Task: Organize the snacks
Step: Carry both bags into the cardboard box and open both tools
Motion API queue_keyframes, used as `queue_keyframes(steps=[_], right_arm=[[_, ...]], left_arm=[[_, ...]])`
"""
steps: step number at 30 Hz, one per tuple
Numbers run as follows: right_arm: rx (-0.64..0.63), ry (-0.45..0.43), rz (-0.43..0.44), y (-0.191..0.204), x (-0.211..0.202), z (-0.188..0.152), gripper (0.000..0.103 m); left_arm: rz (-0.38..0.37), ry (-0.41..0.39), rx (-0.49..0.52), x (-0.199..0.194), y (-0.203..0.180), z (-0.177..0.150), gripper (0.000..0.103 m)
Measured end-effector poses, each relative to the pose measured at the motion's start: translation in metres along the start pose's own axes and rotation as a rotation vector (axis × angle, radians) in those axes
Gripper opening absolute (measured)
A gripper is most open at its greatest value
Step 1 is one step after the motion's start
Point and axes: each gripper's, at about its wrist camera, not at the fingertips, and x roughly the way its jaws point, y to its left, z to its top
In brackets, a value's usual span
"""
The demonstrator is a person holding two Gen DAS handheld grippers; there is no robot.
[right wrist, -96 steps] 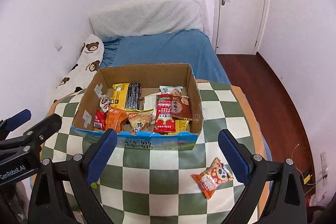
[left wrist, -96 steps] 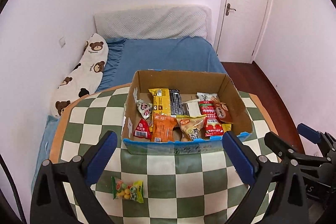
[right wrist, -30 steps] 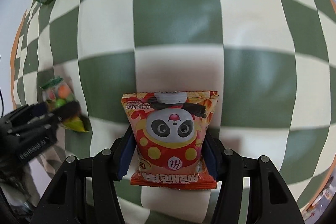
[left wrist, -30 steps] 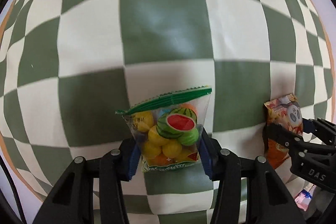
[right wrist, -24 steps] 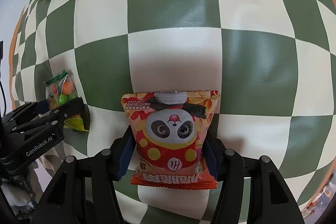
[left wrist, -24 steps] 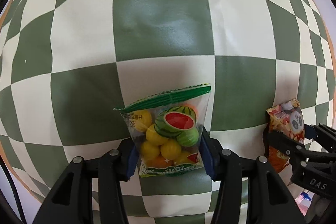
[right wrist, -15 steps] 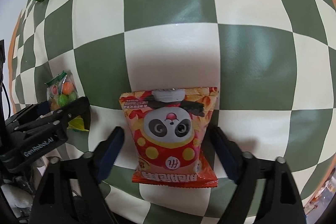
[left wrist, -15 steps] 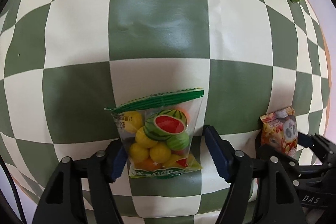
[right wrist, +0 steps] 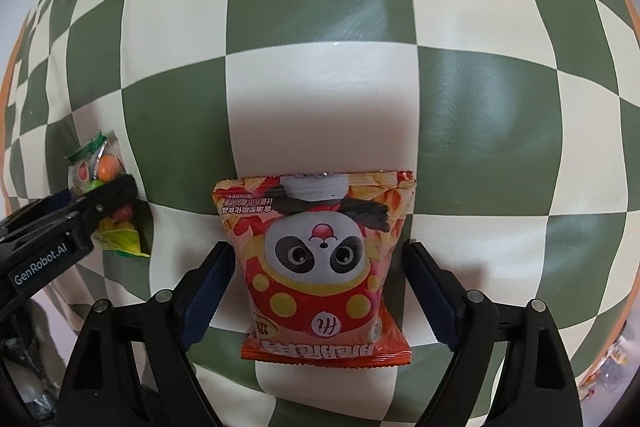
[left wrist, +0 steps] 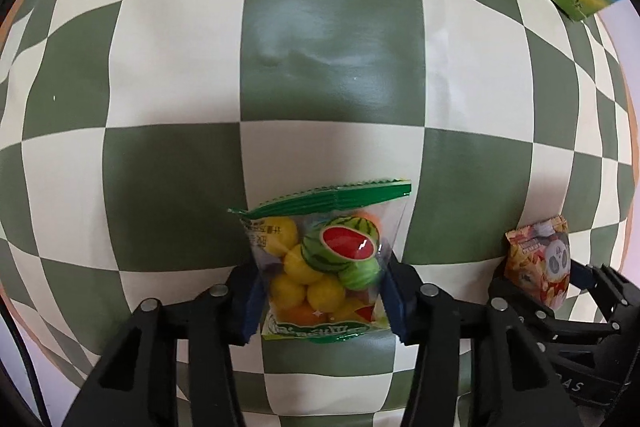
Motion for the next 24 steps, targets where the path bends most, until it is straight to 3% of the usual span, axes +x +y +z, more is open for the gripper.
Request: queue_keyframes(steps=[2,6,11,18,24], right_arm=[[-0.002,-0.009,-0.003,0.004,0.001,-0.002,0.087],[-0.036,-0.048,-0.015,0.015,0.001,-0.010,0.062],[-0.023,-0.082,0.013,0.012,-0.005,-0.015,0.053],[-0.003,-0.114,0.095,0.012,-0.030,-0.019,0.049],[0.007,-0.200,0.207,0.006,-0.094,0.005,0.049]], left_arm=[[-0.002,-0.005,0.000,-0.002,0.003,0.000,0.045],[-0.003,-0.013,-0.004,-0.004,0.005,-0.001,0.044],[-0.013,-0.023,-0.004,0.000,0.002,-0.006,0.043],[-0.067,-0.051,0.019,-0.021,-0.004,-0.006,0.041],[-0.151,-0.136,0.046,-0.082,-0.008,0.013,0.041]])
